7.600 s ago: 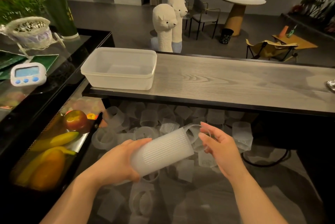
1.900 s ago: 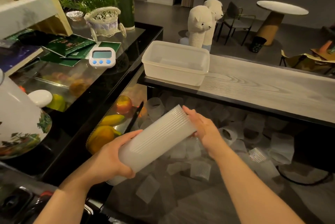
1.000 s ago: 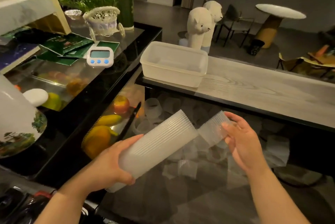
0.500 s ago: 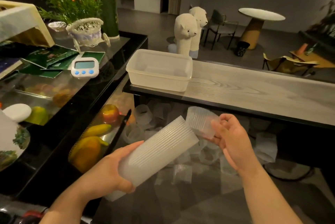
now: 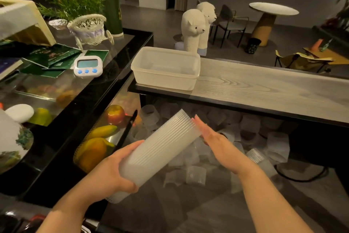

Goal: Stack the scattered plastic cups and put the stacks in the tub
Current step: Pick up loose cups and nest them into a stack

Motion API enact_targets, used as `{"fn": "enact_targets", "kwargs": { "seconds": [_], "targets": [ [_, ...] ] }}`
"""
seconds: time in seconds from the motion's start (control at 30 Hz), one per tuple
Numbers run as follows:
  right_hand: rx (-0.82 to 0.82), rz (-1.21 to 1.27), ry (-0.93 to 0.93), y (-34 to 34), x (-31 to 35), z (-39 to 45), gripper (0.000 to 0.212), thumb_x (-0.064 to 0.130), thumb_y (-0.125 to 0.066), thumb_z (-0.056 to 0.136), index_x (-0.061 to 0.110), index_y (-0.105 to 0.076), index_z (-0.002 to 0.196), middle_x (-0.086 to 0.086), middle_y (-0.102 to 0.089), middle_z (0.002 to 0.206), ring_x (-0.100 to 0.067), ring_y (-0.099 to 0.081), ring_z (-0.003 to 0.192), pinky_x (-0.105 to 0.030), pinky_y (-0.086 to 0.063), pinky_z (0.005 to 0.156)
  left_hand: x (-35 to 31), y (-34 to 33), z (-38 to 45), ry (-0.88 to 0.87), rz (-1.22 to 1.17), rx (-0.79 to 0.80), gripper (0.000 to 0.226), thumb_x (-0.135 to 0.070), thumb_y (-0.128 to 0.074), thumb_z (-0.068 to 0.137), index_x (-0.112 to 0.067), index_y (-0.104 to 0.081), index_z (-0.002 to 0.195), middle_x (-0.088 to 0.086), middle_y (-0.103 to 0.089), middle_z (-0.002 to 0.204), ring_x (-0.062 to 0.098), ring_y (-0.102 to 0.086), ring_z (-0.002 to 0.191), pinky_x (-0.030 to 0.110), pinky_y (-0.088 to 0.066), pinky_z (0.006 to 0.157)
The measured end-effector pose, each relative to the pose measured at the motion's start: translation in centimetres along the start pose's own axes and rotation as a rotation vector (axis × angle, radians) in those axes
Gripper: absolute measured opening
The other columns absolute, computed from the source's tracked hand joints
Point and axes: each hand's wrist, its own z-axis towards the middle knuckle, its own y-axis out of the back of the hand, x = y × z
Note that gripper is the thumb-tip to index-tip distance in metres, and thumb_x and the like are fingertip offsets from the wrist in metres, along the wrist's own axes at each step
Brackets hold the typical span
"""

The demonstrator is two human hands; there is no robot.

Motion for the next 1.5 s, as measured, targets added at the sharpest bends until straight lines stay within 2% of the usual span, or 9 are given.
{"fn": "enact_targets", "kwargs": {
  "seconds": [0.13, 0.27, 0.5, 0.6, 0.73, 0.97, 1.13, 1.3, 1.5],
  "targets": [
    [-0.402, 0.064, -0.224, -1.6, -5.1, 2.9, 0.058, 0.064, -0.050, 0.088, 0.037, -0.048, 0.138, 0.010, -0.060, 0.133, -0.010, -0.059, 0.117, -0.039, -0.041, 0.109, 0.4, -0.4, 0.0, 0.000, 0.016, -0.053, 0.105, -0.016, -0.088, 0.058, -0.069, -0.034, 0.131, -0.031, -0.047, 0.124, 0.009, -0.054, 0.110, 0.026, -0.056, 0.078],
    [-0.054, -0.456, -0.623, -4.3, -11.2, 3.5, 0.066, 0.030, -0.064, 0.092, 0.016, -0.035, 0.148, -0.010, -0.048, 0.145, -0.028, -0.048, 0.131, -0.036, -0.040, 0.109, 1.2, -0.2, -0.2, 0.032, 0.059, -0.072, 0.108, -0.022, -0.089, 0.057, -0.070, -0.028, 0.133, -0.029, -0.041, 0.127, 0.011, -0.051, 0.111, 0.031, -0.057, 0.083],
    [-0.104, -0.345, -0.631, -4.4, -15.0, 3.1, 0.052, 0.049, -0.056, 0.090, 0.024, -0.051, 0.135, -0.005, -0.059, 0.131, -0.025, -0.057, 0.118, -0.032, -0.047, 0.094, 1.9, 0.0, 0.1, 0.088, 0.085, -0.072, 0.110, -0.024, -0.088, 0.055, -0.073, -0.024, 0.129, -0.026, -0.040, 0.126, 0.011, -0.051, 0.111, 0.038, -0.056, 0.090],
    [-0.288, -0.124, -0.418, -1.2, -14.9, 1.6, 0.045, 0.042, -0.074, 0.079, 0.034, -0.055, 0.119, -0.002, -0.065, 0.108, -0.017, -0.063, 0.090, -0.024, -0.056, 0.066, 2.1, 0.0, 0.4, 0.114, 0.100, -0.042, 0.107, -0.026, -0.086, 0.053, -0.074, -0.026, 0.128, -0.025, -0.041, 0.124, 0.010, -0.051, 0.110, 0.036, -0.056, 0.090],
    [-0.530, 0.175, -0.008, 1.5, -7.8, 0.6, 0.079, 0.086, -0.067, 0.051, 0.040, -0.053, 0.114, 0.000, -0.073, 0.094, -0.008, -0.069, 0.075, -0.020, -0.055, 0.064, 1.5, -0.1, 1.0, 0.100, 0.180, -0.005, 0.106, -0.026, -0.084, 0.055, -0.070, -0.025, 0.132, -0.025, -0.041, 0.122, 0.007, -0.052, 0.107, 0.029, -0.055, 0.084],
    [-0.374, 0.047, 0.118, 0.6, -3.7, 1.0, 0.029, 0.031, -0.049, 0.098, 0.050, -0.056, 0.119, 0.026, -0.069, 0.085, 0.003, -0.063, 0.074, -0.009, -0.047, 0.065, 0.1, -0.8, 2.1, 0.043, 0.199, 0.001, 0.103, -0.024, -0.084, 0.060, -0.072, -0.024, 0.128, -0.031, -0.038, 0.118, 0.008, -0.048, 0.109, 0.033, -0.055, 0.090],
    [-0.134, 0.009, -0.025, 0.6, -4.7, 1.3, 0.050, 0.054, -0.028, 0.095, 0.045, -0.041, 0.142, 0.027, -0.046, 0.136, 0.012, -0.054, 0.107, -0.006, -0.041, 0.089, 0.8, -1.0, 3.1, 0.063, 0.255, -0.026, 0.102, -0.028, -0.084, 0.059, -0.075, -0.019, 0.123, -0.029, -0.035, 0.116, 0.008, -0.048, 0.104, 0.032, -0.055, 0.088],
    [-0.635, -0.287, -0.383, 5.3, -12.0, 4.0, 0.056, 0.035, -0.061, 0.094, 0.035, -0.041, 0.146, -0.014, -0.055, 0.132, -0.019, -0.047, 0.126, -0.032, -0.039, 0.099, 0.7, -1.0, 3.8, 0.125, 0.230, -0.097, 0.107, -0.027, -0.084, 0.057, -0.071, -0.016, 0.126, -0.022, -0.039, 0.112, 0.008, -0.050, 0.098, 0.036, -0.053, 0.088],
    [-0.505, -0.661, -0.528, 6.2, -17.7, 7.1, 0.056, 0.028, -0.057, 0.095, 0.029, -0.037, 0.148, -0.015, -0.038, 0.147, -0.036, -0.050, 0.126, -0.042, -0.043, 0.102, 0.9, -0.6, 3.6, 0.159, 0.261, -0.097, 0.113, -0.030, -0.084, 0.055, -0.064, -0.020, 0.141, -0.020, -0.040, 0.116, 0.008, -0.050, 0.102, 0.034, -0.052, 0.088]
  ]
}}
